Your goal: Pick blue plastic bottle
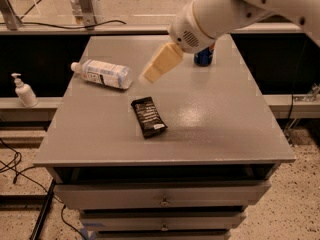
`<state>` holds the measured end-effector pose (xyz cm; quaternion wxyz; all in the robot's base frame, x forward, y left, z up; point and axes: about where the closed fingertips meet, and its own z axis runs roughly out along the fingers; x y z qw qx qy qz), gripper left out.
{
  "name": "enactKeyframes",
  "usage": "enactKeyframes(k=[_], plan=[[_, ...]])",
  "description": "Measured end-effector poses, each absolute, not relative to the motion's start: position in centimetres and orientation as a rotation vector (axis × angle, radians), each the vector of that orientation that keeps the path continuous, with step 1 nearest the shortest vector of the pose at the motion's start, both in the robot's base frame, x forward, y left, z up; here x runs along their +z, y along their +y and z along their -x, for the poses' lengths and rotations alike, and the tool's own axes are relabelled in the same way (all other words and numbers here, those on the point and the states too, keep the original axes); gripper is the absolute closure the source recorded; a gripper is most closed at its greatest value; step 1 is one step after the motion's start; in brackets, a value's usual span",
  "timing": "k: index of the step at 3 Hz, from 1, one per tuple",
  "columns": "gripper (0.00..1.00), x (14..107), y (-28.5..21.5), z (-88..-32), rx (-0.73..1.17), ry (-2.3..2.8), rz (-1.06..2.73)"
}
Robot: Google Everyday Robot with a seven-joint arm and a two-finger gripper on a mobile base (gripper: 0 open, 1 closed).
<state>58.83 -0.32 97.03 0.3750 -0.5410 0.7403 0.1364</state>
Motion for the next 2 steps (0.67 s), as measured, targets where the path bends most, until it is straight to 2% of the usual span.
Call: enactKeyframes(k=[2], plan=[[0.00,97.2,9.9,-64.4,0.475,1.823,1.346]])
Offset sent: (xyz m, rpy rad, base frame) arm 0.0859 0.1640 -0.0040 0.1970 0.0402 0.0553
